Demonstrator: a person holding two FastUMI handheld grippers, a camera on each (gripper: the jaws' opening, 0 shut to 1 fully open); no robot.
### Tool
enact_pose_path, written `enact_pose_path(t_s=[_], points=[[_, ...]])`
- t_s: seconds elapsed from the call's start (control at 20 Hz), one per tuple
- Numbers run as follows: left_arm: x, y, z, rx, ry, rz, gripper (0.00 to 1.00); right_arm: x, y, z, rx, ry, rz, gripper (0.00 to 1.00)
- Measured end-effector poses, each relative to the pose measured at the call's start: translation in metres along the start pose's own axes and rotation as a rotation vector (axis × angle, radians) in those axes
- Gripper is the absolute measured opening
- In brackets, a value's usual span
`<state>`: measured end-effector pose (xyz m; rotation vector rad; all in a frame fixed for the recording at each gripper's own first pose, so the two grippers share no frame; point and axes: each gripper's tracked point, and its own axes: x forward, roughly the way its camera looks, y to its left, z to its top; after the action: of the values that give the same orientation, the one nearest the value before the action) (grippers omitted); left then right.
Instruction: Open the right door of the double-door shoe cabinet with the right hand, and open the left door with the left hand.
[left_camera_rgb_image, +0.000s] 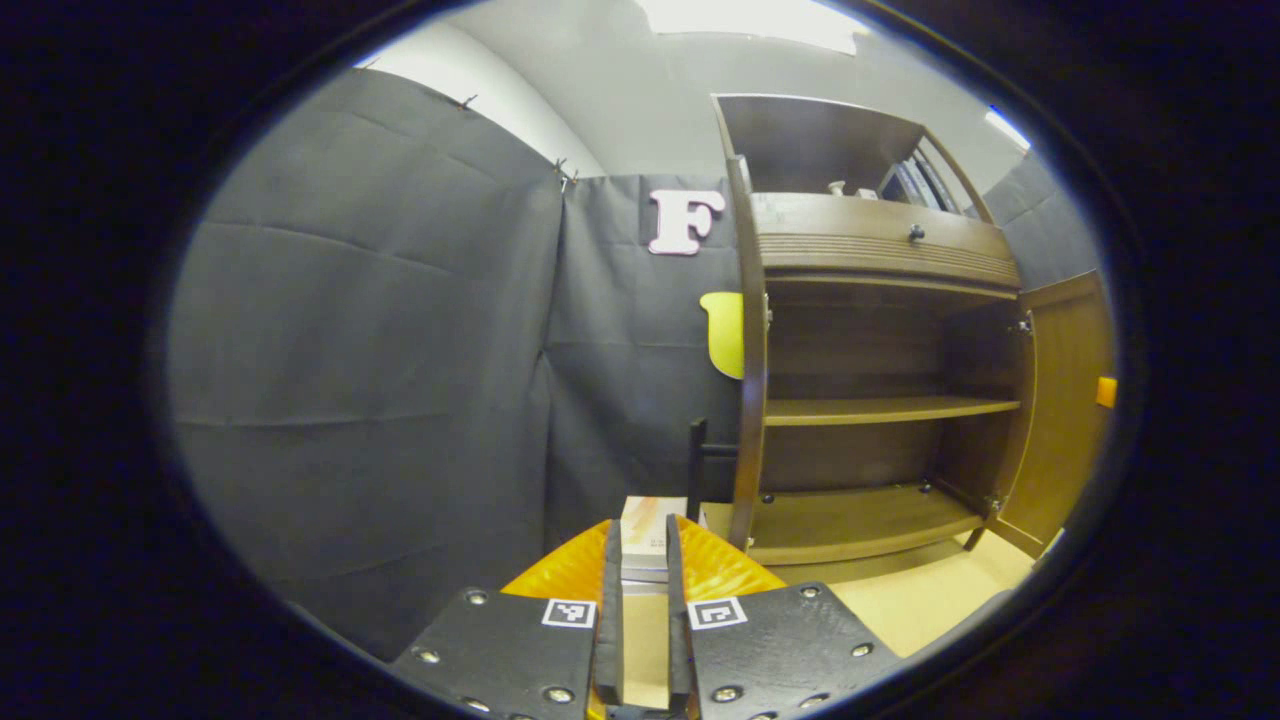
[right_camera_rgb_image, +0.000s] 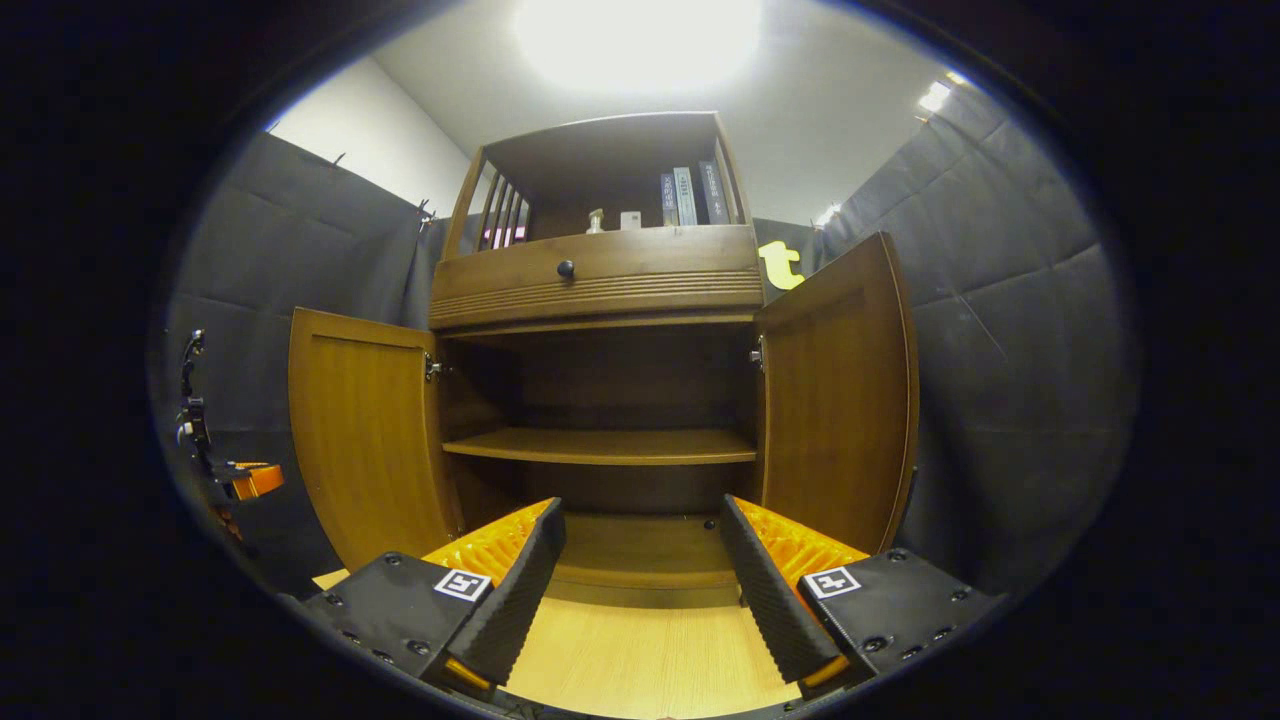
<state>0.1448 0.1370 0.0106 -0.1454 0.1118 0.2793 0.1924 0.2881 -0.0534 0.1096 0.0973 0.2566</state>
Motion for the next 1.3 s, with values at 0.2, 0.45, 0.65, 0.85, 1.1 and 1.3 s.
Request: enact_pose_path(t_s=[0.2,0.45,0.65,0.85,1.1,1.3], points=[[-0.040,-0.014,0.019,-0.015,-0.018,-0.014,0.20,-0.004,-0.007,0.008,-0.012,-0.043,0.000,0.98],[-0.084,-0.040,0.052,-0.016,-0.024,-0.023,0.20,-0.018,-0.023,0.010,-0.046,-0.028,-0.012,0.94],[-0.117,-0.058,0.074,0.007,-0.053,-0.032,0.17,-0.029,-0.030,0.011,-0.055,-0.030,-0.018,0.94],[-0.126,-0.072,0.078,0.017,-0.062,-0.041,0.19,-0.032,-0.034,0.011,-0.041,-0.042,-0.028,0.98],[-0.138,-0.093,0.085,0.029,-0.073,-0.070,0.26,-0.037,-0.035,0.008,-0.012,-0.031,-0.030,0.94],[-0.144,-0.097,0.096,0.049,-0.099,-0.064,0.37,-0.036,-0.038,0.006,-0.007,-0.031,-0.032,0.94]])
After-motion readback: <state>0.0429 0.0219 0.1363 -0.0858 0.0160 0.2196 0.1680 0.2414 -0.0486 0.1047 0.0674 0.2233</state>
